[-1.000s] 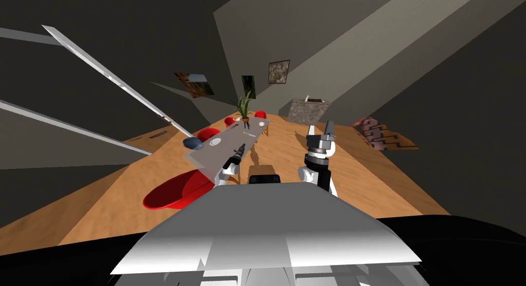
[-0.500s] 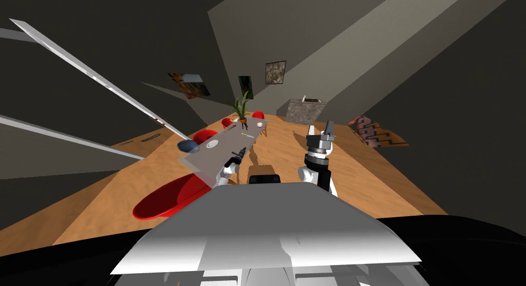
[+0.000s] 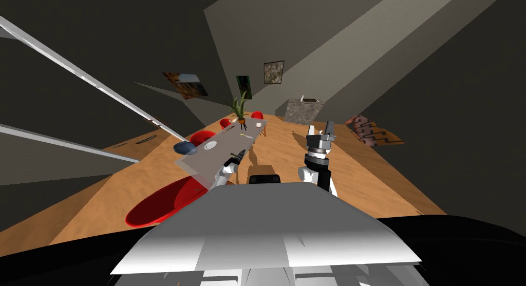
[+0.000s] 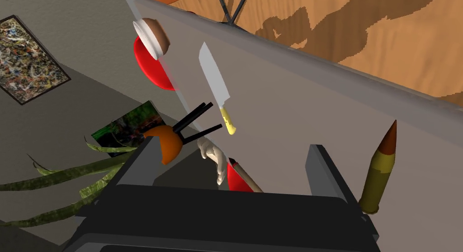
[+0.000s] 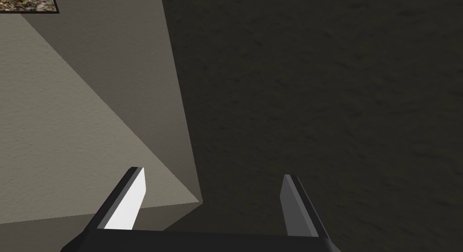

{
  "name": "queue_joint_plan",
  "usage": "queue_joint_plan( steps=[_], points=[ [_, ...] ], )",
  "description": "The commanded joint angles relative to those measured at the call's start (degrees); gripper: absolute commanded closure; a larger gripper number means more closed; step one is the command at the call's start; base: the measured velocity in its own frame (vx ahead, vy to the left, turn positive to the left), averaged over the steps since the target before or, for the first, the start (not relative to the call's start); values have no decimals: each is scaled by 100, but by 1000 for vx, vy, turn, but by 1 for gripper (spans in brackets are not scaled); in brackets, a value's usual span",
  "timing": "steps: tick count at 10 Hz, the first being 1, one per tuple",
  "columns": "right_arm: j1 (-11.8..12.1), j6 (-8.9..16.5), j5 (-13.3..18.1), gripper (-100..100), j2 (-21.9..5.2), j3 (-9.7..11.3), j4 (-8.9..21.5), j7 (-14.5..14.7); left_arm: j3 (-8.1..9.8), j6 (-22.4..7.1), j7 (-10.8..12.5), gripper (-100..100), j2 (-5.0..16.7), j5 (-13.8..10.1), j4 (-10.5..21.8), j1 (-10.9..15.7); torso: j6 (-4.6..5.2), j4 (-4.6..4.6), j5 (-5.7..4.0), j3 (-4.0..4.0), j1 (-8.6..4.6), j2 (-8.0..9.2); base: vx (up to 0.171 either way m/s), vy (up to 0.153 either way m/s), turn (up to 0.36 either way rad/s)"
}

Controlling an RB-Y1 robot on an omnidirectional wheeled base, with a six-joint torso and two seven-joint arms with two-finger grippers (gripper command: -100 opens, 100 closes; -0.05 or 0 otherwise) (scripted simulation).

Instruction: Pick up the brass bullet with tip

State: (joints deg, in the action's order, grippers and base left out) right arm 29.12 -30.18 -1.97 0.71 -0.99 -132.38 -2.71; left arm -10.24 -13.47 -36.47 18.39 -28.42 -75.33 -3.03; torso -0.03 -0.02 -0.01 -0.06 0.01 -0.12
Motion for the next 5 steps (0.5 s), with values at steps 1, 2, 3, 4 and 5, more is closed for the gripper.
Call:
queue_joint_plan(
  steps=[1, 2, 3, 4, 5],
  points=[
    [0, 0, 0, 0, 0, 0, 0, 0, 2, -121, -84, -100, 35, -83, 286, 83, 0, 0, 0, 0, 0, 0, 42, 0, -45],
    [0, 0, 0, 0, 0, 0, 0, 0, 20, -343, -226, -100, 111, -250, 492, 246, -2, -1, 0, -2, 0, -3, 57, 2, -87],
    [0, 0, 0, 0, 0, 0, 0, 0, 20, -343, -226, -100, 111, -250, 630, 246, 0, -2, 0, -5, 2, -8, 53, 9, -39],
    [1, 0, 0, 0, 0, 0, 0, 0, 20, -343, -226, -100, 111, -250, 696, 246, -2, -3, 1, -5, 3, -8, 24, 4, 10],
    [0, 0, 0, 0, 0, 0, 0, 0, 45, -561, -361, -100, 187, -412, 880, 408, -3, -1, 0, 0, 2, 1, 47, -2, -65]
  ],
)
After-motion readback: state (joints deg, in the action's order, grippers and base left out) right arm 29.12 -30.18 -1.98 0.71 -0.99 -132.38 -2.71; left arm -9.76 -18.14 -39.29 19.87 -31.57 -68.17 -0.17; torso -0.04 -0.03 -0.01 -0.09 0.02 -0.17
